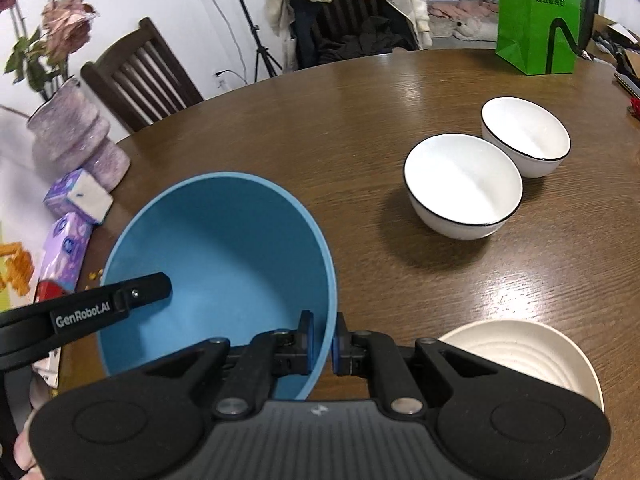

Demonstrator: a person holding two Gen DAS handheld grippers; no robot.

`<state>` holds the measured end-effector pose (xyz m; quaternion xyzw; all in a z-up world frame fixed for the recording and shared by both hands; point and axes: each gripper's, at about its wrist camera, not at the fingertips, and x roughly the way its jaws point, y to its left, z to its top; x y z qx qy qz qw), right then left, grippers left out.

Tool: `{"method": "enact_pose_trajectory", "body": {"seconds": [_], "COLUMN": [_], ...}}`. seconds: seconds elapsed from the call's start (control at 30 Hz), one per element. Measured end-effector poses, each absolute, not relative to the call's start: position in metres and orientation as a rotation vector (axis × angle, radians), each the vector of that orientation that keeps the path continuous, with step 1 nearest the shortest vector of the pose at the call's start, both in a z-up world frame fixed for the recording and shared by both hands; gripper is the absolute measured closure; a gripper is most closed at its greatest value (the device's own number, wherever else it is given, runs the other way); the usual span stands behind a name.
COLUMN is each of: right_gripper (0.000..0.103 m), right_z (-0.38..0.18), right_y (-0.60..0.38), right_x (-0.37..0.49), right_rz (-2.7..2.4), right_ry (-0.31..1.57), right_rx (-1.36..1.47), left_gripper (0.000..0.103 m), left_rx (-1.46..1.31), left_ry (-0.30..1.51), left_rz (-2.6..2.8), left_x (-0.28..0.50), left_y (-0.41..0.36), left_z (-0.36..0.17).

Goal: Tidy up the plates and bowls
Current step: 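Lift the blue bowl with both grippers and carry it toward the snack boxes, then lower the held blue bowl onto the table beside the snack boxes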

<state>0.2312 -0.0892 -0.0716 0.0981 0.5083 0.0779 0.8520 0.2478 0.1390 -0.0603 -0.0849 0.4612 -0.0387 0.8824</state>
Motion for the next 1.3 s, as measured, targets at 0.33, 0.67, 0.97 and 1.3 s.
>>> {"method": "enact_pose_trajectory", "body": {"seconds": [0.33,0.67,0.97,1.3], "right_gripper": [0.095,0.095,0.095,0.095], "right_z": [-0.062,-0.053,-0.052,-0.064], "right_y": [-0.075,-0.061,-0.042,-0.011], "right_x": [0.193,0.165,0.147,0.135], "right_rz": [0.236,0.29,0.304,0.309], "right_ry": [1.062,1.07,1.081,1.105], "right_rx": [0.163,0.127,0.12,0.122], "left_gripper": [0.094,0.094,0.094,0.094], "left_rx": [-0.203,-0.213,-0.196,-0.197], "left_ry": [0.941,0.945,0.966,1.01], "left_rz": [-0.007,0.023,-0.001,-0.021], "left_x": [0.197,0.163,0.147,0.132], "left_y": [0.151,0.166,0.19,0.218], "left_z": [-0.051,-0.044,-0.047,-0.066]}}
